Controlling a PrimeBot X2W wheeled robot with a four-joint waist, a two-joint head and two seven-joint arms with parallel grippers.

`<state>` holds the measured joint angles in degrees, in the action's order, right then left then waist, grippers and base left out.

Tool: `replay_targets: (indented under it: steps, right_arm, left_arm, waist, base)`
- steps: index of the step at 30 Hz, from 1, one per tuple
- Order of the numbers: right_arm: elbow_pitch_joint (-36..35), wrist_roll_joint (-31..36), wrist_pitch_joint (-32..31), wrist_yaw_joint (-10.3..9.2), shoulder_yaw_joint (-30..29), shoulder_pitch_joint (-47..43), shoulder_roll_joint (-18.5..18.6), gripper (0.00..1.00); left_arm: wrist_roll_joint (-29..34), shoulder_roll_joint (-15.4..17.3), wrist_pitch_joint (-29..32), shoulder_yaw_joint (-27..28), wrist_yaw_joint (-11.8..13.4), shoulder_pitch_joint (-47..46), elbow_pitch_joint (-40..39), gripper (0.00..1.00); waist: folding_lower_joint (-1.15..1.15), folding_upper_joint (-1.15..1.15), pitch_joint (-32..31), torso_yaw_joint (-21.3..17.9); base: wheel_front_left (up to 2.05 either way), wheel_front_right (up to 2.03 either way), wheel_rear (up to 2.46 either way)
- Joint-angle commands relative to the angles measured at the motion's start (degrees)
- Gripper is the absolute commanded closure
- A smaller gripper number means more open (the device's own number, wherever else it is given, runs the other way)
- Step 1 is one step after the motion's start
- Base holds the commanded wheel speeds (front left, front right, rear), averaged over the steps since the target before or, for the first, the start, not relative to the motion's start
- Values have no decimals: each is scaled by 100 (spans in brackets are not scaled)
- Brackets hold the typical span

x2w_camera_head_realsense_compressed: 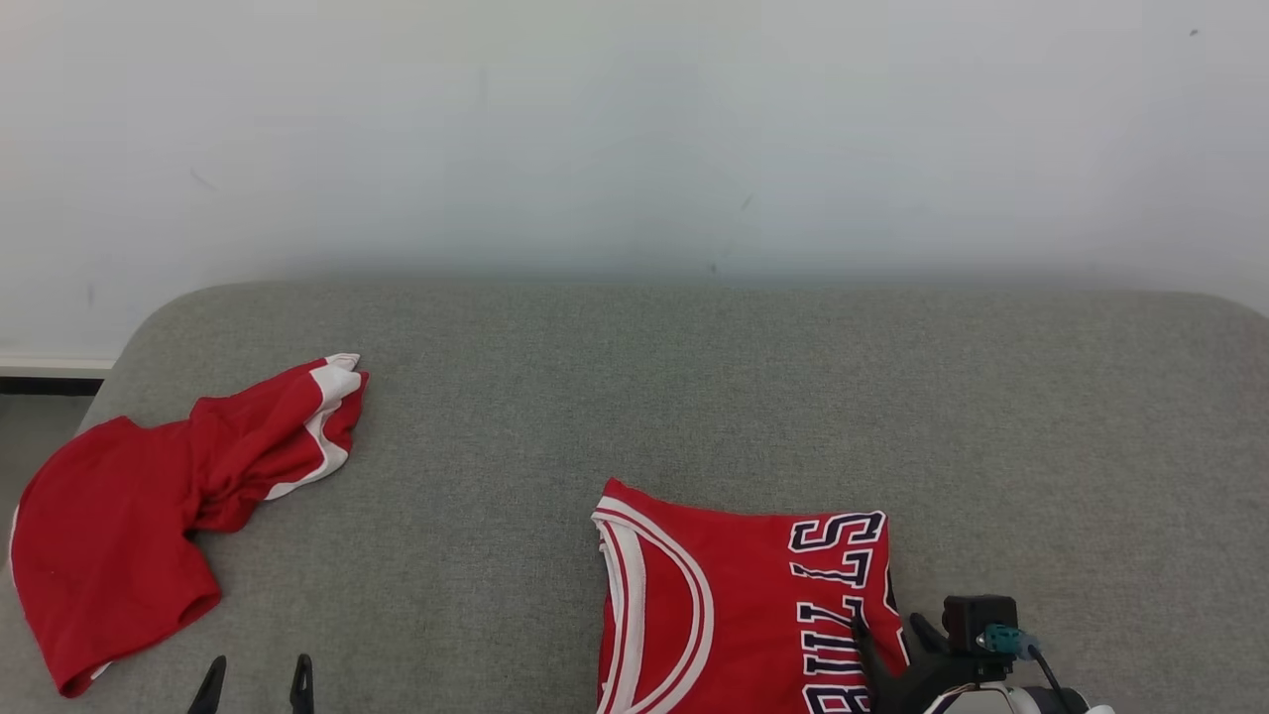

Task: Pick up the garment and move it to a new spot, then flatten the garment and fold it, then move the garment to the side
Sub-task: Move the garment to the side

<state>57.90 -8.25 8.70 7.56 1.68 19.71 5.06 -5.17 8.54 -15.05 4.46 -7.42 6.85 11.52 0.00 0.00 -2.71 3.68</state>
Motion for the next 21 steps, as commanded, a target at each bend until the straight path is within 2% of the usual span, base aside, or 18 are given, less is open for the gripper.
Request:
replay_targets:
  steps: [1, 2, 11, 16, 21]
  right_arm:
    - [154, -34, 29, -11, 63, -11, -70, 34]
    - [231, -68, 63, -11, 119, 14, -103, 100]
    - [453, -262, 359, -11, 496, 619, -59, 100]
    - [399, -364, 433, -11, 660, 1217, 158, 100]
    - [400, -357, 408, -11, 660, 2035, 487, 100]
  left_arm:
    - [-13, 16, -17, 6, -7, -52, 7, 0]
    - [-19, 17, -17, 16, -7, -57, 9, 0]
    - [-48, -29, -17, 57, -2, -22, -27, 0]
    - [-117, 33, -17, -57, -2, -110, -42, 0]
    - [-281, 155, -17, -249, -3, -346, -191, 0]
  waist:
    - [0, 0, -2, 1]
    - [0, 0, 0, -7]
    - [0, 0, 109, -160]
    - [0, 0, 330, -281]
    - [0, 0, 911, -437]
  base:
    - [0, 0, 0]
    - [0, 0, 0]
    - [0, 0, 0]
    - [0, 0, 0]
    - [0, 0, 0]
